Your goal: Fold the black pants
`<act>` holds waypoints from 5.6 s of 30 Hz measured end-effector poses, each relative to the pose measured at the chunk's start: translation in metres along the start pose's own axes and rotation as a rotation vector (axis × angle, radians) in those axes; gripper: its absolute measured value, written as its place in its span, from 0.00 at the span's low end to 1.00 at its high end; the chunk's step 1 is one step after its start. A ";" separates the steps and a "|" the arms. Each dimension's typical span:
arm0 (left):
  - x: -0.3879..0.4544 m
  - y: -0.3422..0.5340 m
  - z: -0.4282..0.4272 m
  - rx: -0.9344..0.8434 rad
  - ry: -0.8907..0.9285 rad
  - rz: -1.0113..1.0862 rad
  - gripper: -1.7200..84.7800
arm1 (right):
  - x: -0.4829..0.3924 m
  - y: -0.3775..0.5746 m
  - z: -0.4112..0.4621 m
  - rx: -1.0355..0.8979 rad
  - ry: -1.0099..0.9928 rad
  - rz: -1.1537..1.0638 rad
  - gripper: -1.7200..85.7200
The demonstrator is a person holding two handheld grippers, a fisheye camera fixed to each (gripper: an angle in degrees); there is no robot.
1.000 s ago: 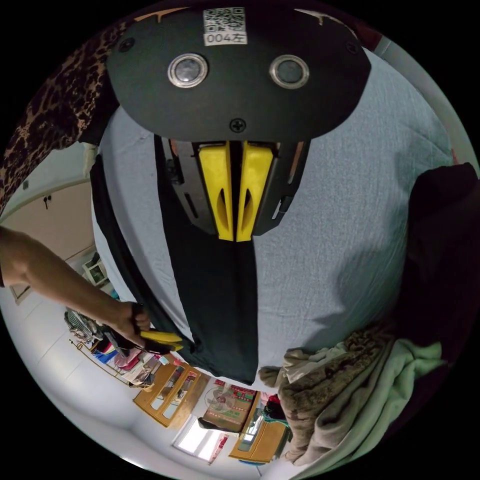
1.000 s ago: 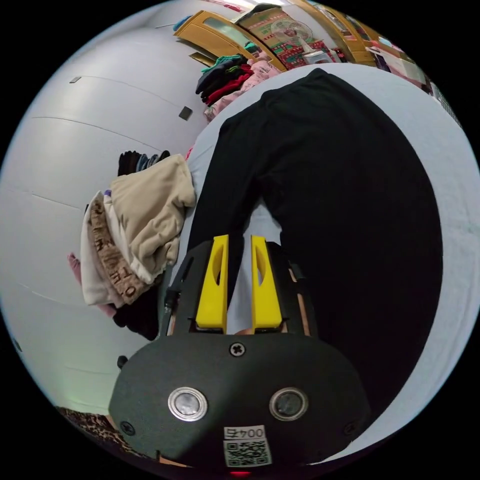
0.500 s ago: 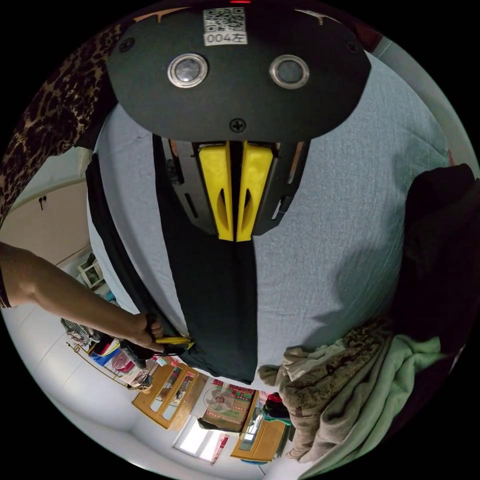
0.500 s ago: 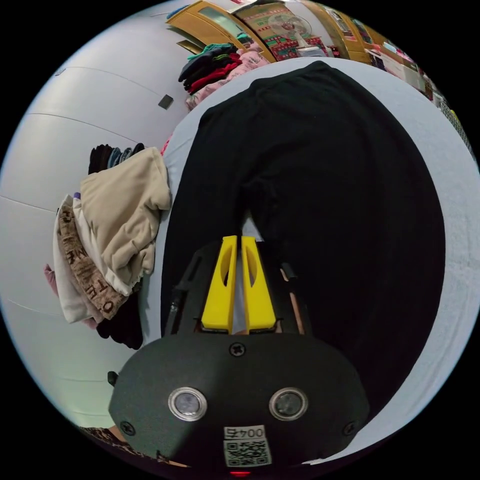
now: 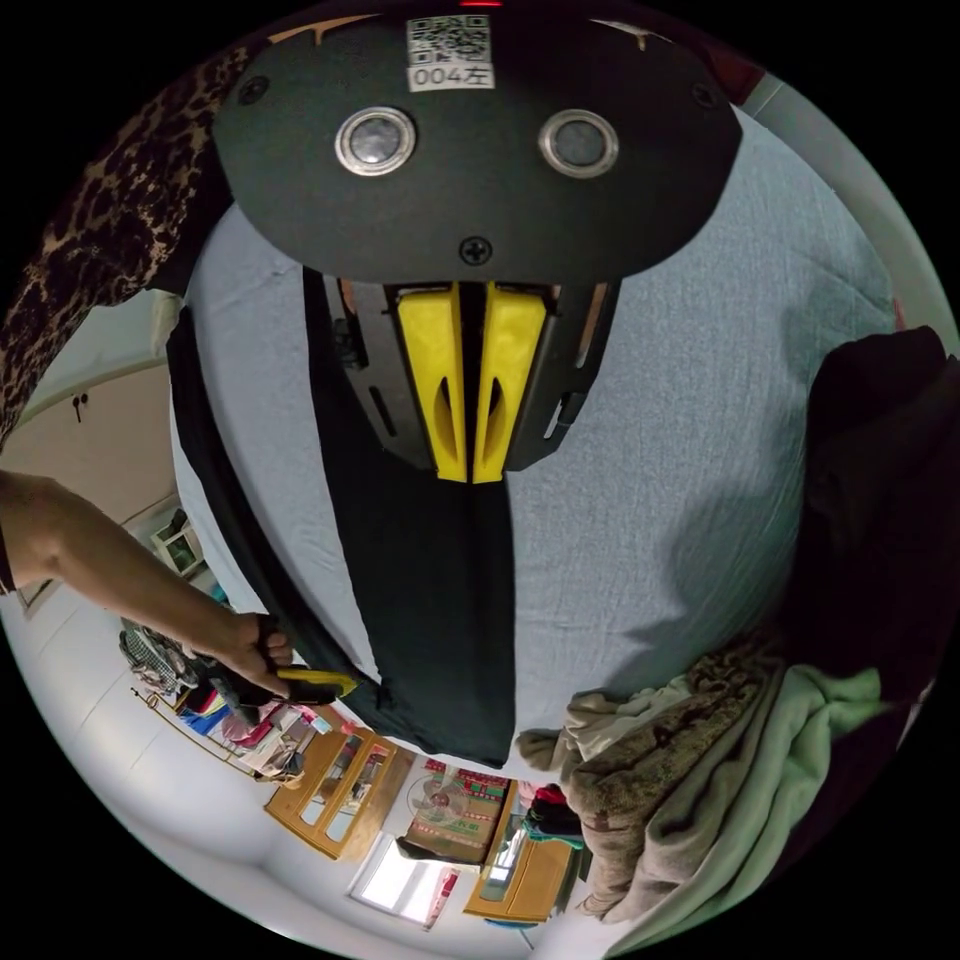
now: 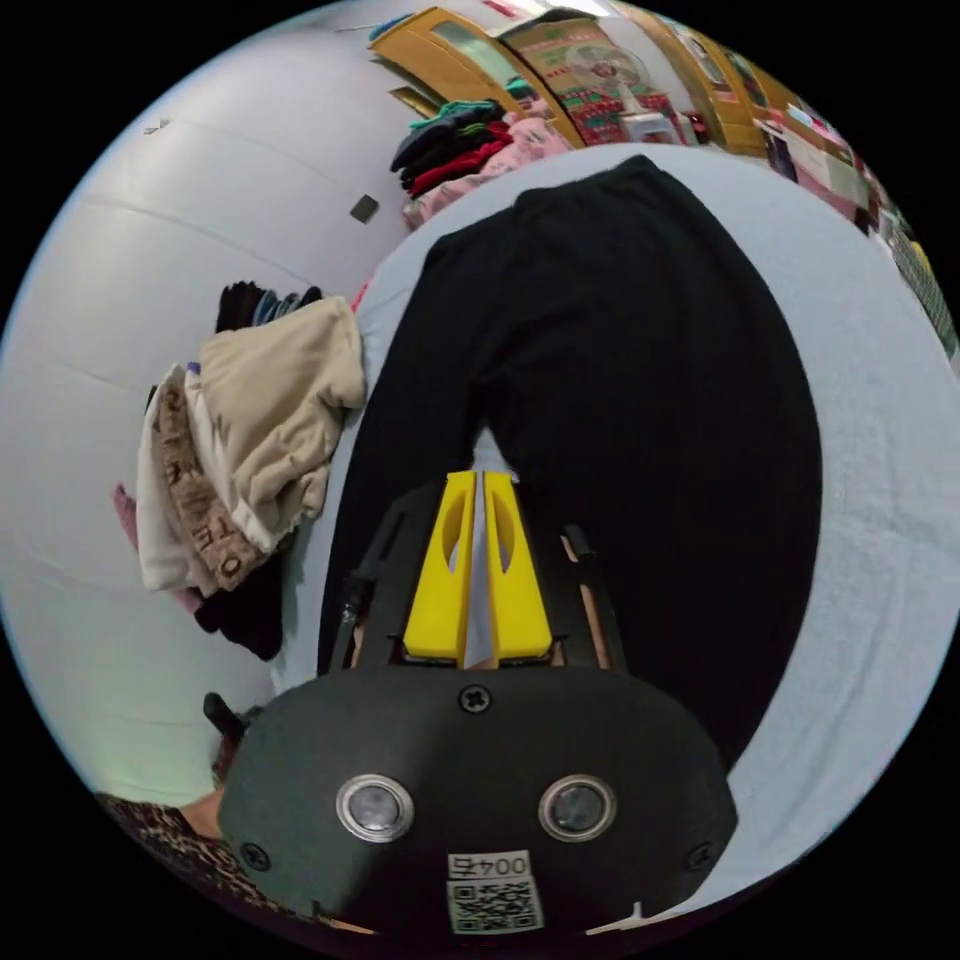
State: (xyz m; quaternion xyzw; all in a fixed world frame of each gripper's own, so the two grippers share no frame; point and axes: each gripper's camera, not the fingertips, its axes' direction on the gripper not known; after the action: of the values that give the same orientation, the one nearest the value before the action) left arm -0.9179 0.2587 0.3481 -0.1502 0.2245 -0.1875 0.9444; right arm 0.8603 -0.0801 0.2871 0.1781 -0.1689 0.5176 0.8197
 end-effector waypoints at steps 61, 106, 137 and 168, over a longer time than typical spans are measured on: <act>0.047 0.073 -0.028 -0.032 0.024 -0.058 0.03 | -0.079 0.332 0.097 -0.348 -0.305 0.096 0.09; 0.151 0.296 0.003 -0.337 0.070 0.217 0.03 | 0.011 0.626 -0.116 -0.059 0.067 0.087 0.04; 0.163 0.279 0.110 -0.346 0.060 0.165 0.04 | 0.213 0.753 -0.239 0.087 -0.134 0.694 0.02; 0.272 0.034 0.362 -0.161 0.157 0.301 0.02 | 0.273 0.344 -0.262 -0.084 -0.023 0.111 0.12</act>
State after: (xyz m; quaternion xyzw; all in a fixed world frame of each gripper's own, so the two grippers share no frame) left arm -0.5092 0.2465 0.5446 -0.1750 0.3317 -0.0366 0.9263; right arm 0.6828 0.3953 0.2224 0.1396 -0.2094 0.5527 0.7945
